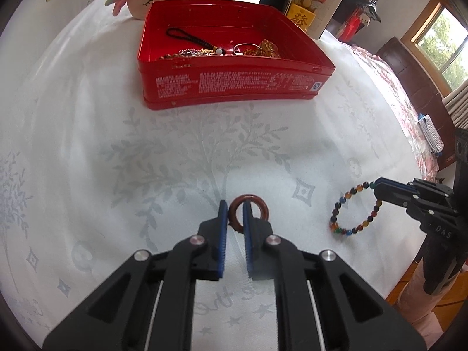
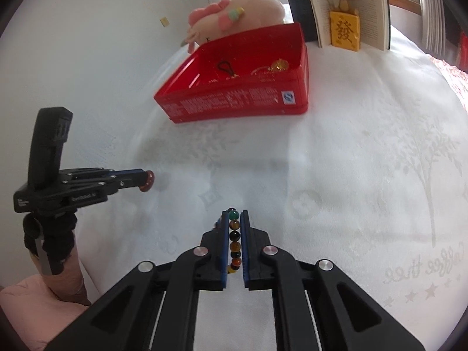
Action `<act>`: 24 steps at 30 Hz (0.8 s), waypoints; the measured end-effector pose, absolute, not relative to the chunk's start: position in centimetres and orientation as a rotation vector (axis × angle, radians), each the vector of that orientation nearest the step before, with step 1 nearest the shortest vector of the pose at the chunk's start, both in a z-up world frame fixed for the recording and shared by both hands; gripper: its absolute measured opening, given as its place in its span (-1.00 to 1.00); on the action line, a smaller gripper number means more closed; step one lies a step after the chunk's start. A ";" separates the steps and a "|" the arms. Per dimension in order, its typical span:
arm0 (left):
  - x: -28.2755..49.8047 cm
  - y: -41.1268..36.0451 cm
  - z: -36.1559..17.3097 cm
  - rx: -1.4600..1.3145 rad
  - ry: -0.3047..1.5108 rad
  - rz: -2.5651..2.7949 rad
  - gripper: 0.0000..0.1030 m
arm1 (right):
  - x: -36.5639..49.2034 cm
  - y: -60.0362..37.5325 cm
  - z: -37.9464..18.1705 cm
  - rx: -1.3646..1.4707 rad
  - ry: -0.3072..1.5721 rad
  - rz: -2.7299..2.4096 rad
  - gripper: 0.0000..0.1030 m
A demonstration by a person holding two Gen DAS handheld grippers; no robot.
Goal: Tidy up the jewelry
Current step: 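Lift the brown ring with the left gripper while the right lifts the bead bracelet, then release the brown ring into the red tin with the left gripper while the right releases the bracelet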
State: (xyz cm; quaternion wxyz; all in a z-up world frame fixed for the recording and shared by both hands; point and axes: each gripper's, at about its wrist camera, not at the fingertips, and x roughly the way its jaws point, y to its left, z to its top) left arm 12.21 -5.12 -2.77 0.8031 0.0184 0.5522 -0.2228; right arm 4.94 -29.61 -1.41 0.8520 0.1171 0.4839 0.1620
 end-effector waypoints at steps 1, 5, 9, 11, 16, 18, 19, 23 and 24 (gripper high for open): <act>12.3 -5.1 -2.6 0.043 1.182 -0.474 -0.83 | 5.2 -29.5 -1.3 0.247 1.015 0.341 -0.86; 12.6 -5.1 -1.6 0.056 1.166 -0.468 -0.83 | 5.5 -29.5 0.1 0.238 0.946 0.327 -0.86; 12.9 -5.2 -0.8 0.058 1.148 -0.470 -0.83 | 5.9 -29.1 1.5 0.215 0.922 0.328 -0.86; 13.1 -5.3 -0.4 0.055 1.140 -0.475 -0.83 | 6.2 -29.0 2.1 0.208 0.913 0.330 -0.86; 13.8 -5.4 1.2 0.053 1.107 -0.477 -0.83 | 7.3 -28.8 4.1 0.200 0.884 0.342 -0.86; 14.0 -5.5 1.8 0.054 1.095 -0.475 -0.83 | 7.9 -28.7 5.1 0.191 0.871 0.345 -0.86; 14.2 -5.5 2.2 0.054 1.087 -0.472 -0.83 | 8.2 -28.6 5.5 0.186 0.867 0.346 -0.86; 15.2 -5.6 3.7 0.060 1.050 -0.455 -0.83 | 9.8 -28.5 7.4 0.174 0.840 0.345 -0.86; 15.4 -5.7 4.0 0.061 1.043 -0.451 -0.83 | 10.2 -28.5 7.8 0.174 0.836 0.346 -0.86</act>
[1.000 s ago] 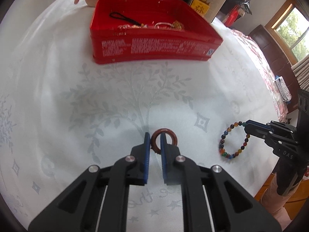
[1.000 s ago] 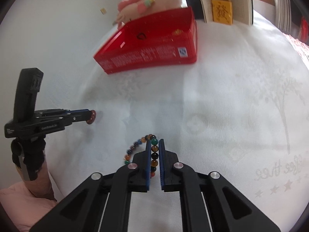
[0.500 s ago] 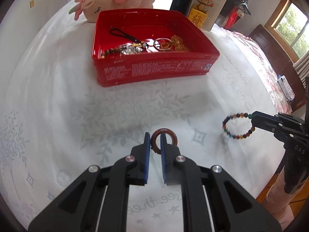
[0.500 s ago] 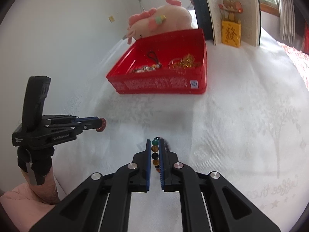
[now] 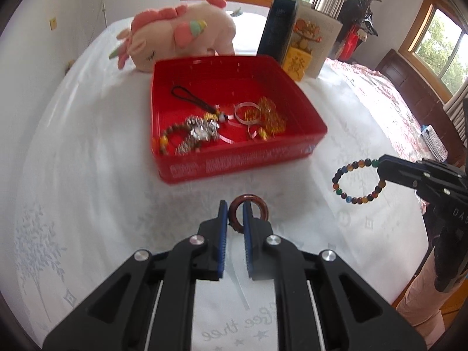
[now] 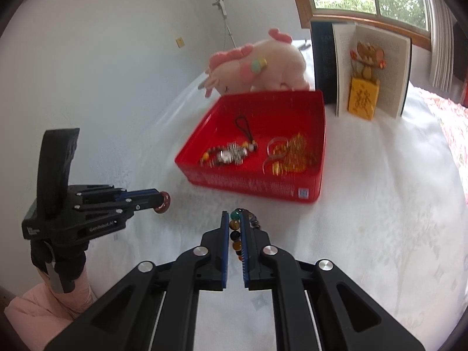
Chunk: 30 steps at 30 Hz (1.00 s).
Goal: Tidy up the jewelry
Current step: 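Release the brown ring into the red tin with the left gripper while the right releases the bracelet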
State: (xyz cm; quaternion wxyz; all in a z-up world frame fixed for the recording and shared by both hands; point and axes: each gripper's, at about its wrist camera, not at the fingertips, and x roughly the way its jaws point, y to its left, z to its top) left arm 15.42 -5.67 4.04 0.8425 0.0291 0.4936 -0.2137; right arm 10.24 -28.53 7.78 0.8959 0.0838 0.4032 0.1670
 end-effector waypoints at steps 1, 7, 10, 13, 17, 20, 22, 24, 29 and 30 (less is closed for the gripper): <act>15.7 -5.8 4.4 0.064 1.032 -0.447 -0.83 | 10.8 -28.6 8.3 0.173 0.828 0.345 -0.86; 17.8 -6.2 6.0 0.068 0.991 -0.429 -0.83 | 14.0 -29.0 10.3 0.180 0.799 0.337 -0.86; 19.0 -6.4 6.4 0.070 0.977 -0.422 -0.83 | 15.9 -29.1 10.6 0.191 0.790 0.336 -0.86; 20.2 -6.8 6.4 0.074 0.969 -0.414 -0.83 | 18.2 -29.1 10.5 0.203 0.786 0.323 -0.87; 22.0 -7.2 6.1 0.072 0.963 -0.405 -0.83 | 20.8 -29.2 9.8 0.214 0.800 0.310 -0.86; 23.4 -7.4 5.6 0.068 0.969 -0.401 -0.83 | 22.6 -29.3 9.1 0.218 0.816 0.301 -0.87; 24.4 -7.6 5.2 0.064 0.976 -0.399 -0.83 | 23.6 -29.4 8.5 0.219 0.831 0.297 -0.87; 25.4 -7.8 4.7 0.061 0.988 -0.397 -0.83 | 24.5 -29.5 8.0 0.220 0.845 0.290 -0.87; 28.7 -8.4 2.9 0.050 1.040 -0.381 -0.83 | 26.8 -29.7 6.5 0.212 0.884 0.261 -0.87; 29.2 -8.5 2.5 0.049 1.051 -0.379 -0.83 | 27.2 -29.7 6.2 0.210 0.893 0.258 -0.87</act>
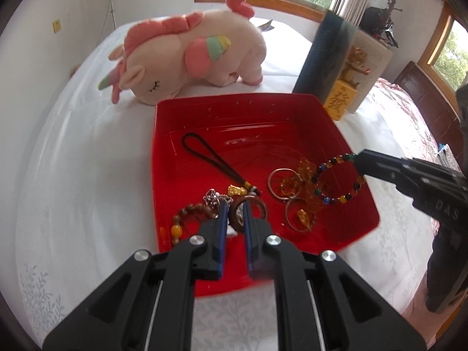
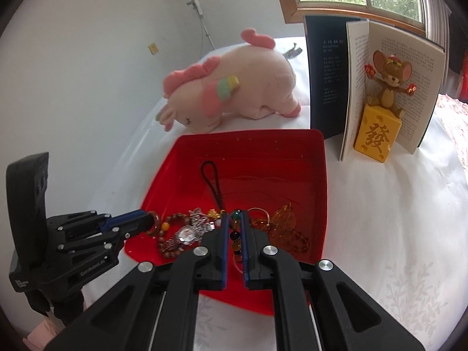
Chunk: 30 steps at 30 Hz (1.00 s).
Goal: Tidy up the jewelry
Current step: 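Release the brown ring into the red tin with the left gripper while the right releases the bracelet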
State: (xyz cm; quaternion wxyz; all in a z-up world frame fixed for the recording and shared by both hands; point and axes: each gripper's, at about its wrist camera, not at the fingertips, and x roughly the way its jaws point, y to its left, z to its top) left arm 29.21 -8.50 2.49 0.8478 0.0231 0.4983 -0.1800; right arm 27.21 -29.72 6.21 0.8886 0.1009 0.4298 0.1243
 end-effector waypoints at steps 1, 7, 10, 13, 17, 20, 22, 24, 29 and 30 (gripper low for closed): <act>29.9 -8.6 2.0 0.046 1.065 -0.374 -0.83 | 27.6 -29.7 5.9 0.207 0.901 0.258 -0.87; 32.4 -9.1 0.1 0.041 1.114 -0.367 -0.83 | 29.5 -29.2 4.7 0.191 0.943 0.258 -0.86; 33.1 -9.3 -0.4 0.037 1.129 -0.371 -0.82 | 30.1 -29.0 4.1 0.189 0.968 0.261 -0.86; 33.6 -9.5 -0.9 0.045 1.140 -0.368 -0.73 | 30.5 -29.1 3.7 0.195 0.975 0.248 -0.79; 33.7 -9.4 -1.2 0.049 1.138 -0.354 -0.24 | 30.4 -29.1 3.7 0.189 0.967 0.233 -0.66; 33.6 -9.3 -1.1 0.044 1.140 -0.356 -0.24 | 30.2 -29.1 3.9 0.183 0.960 0.226 -0.66; 33.3 -9.2 -0.9 0.048 1.132 -0.351 -0.24 | 30.1 -29.1 4.0 0.181 0.955 0.224 -0.66; 33.3 -9.2 -0.8 0.047 1.127 -0.349 -0.18 | 30.0 -29.2 4.0 0.179 0.950 0.217 -0.66; 32.6 -8.6 0.0 0.054 1.088 -0.307 0.23 | 29.3 -29.3 4.3 0.164 0.936 0.179 -0.47; 32.3 -8.4 0.2 0.051 1.082 -0.303 0.30 | 29.2 -29.4 4.4 0.165 0.934 0.173 -0.35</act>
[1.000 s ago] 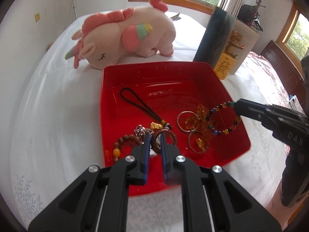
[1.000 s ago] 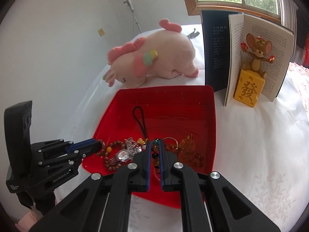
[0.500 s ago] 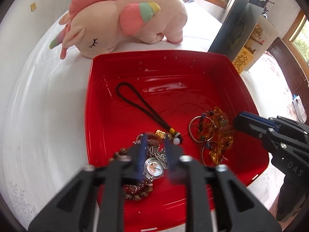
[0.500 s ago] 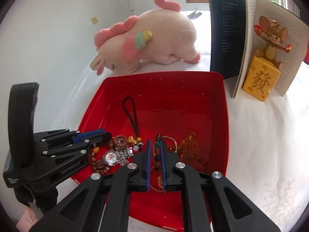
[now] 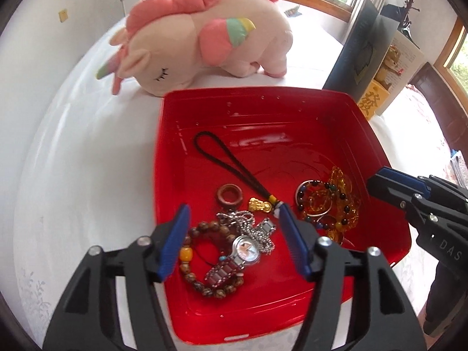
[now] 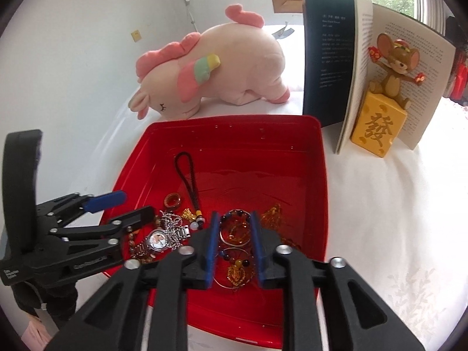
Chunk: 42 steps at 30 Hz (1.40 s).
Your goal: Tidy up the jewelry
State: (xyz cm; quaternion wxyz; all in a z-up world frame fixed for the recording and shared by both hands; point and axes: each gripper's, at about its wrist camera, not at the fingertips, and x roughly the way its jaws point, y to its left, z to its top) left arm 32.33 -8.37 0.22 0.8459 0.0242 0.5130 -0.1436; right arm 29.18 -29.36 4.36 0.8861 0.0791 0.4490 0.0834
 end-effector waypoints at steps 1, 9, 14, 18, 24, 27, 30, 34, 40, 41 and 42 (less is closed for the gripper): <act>32.2 -8.3 0.4 0.050 1.078 -0.299 0.36 | 28.9 -29.4 4.5 0.161 0.928 0.164 -0.30; 28.2 -6.9 2.4 0.062 1.013 -0.255 0.78 | 25.9 -29.0 5.6 0.118 0.900 0.087 0.25; 25.2 -6.2 3.2 0.083 0.982 -0.225 0.82 | 23.6 -29.0 5.7 0.106 0.895 0.063 0.45; 23.0 -5.8 3.6 0.095 0.964 -0.219 0.83 | 21.6 -29.0 5.9 0.095 0.885 0.039 0.64; 20.2 -5.6 4.1 0.104 0.935 -0.214 0.84 | 18.9 -28.8 5.4 0.104 0.883 0.049 0.74; 19.4 -5.3 4.0 0.092 0.927 -0.202 0.85 | 17.9 -28.6 5.2 0.106 0.885 0.055 0.76; 18.8 -5.0 3.7 0.084 0.923 -0.187 0.85 | 17.3 -28.4 5.0 0.102 0.888 0.053 0.79; 18.3 -4.6 3.3 0.074 0.927 -0.166 0.85 | 16.7 -28.2 4.8 0.103 0.890 0.056 0.79; 18.0 -4.1 2.8 0.067 0.931 -0.154 0.85 | 16.1 -28.0 4.5 0.104 0.896 0.064 0.80; 18.0 -4.0 2.8 0.063 0.933 -0.153 0.85 | 16.0 -28.0 4.4 0.106 0.897 0.064 0.80; 18.0 -4.0 2.7 0.062 0.933 -0.150 0.85 | 15.9 -28.0 4.2 0.107 0.899 0.064 0.80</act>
